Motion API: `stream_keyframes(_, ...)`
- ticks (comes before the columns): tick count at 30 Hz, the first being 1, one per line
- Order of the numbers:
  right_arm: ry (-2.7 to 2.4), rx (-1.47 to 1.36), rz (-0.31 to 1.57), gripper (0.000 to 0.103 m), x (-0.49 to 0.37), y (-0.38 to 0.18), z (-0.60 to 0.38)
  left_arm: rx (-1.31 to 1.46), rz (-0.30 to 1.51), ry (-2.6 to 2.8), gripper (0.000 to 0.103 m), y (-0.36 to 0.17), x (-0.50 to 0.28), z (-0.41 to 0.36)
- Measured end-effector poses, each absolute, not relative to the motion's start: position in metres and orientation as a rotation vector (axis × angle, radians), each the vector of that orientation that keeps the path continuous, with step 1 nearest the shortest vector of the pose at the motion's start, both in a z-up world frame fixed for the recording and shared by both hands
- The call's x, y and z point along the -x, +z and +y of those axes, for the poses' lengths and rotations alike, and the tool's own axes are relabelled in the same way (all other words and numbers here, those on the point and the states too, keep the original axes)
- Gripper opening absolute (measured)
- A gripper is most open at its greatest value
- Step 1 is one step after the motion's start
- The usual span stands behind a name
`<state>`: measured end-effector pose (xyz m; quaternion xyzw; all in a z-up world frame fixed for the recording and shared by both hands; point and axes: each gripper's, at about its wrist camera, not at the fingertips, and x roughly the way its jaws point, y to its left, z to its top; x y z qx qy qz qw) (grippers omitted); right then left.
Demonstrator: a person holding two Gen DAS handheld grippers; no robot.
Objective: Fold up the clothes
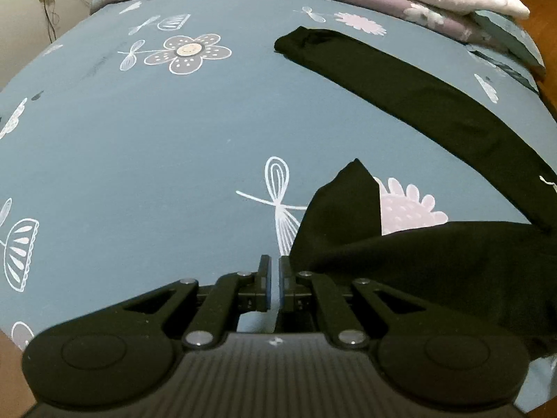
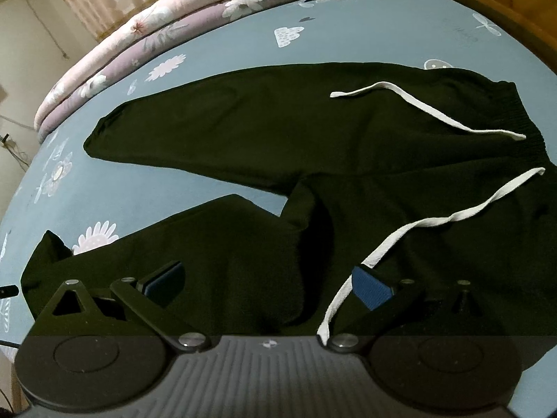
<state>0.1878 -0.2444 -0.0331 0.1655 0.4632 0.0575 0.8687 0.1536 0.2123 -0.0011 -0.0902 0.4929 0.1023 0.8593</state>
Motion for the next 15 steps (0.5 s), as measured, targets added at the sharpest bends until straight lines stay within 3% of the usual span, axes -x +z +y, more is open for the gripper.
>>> stream_keyframes(4,0.112,-0.354,0.957,0.103,-0.185,-0.03,-0.247,0.166,0.975,0.101,0.006,0.015,-0.163,0.197)
stream_keyframes(8,0.104,-0.353,0.938,0.103,-0.177,-0.026,-0.251,0.128,0.957,-0.069,0.022,0.015,-0.185,0.161)
stream_keyframes(15,0.079,-0.359,0.897,0.103,-0.153,-0.014,-0.266,-0.007,0.959,-0.395,0.026,-0.007,-0.234,0.061)
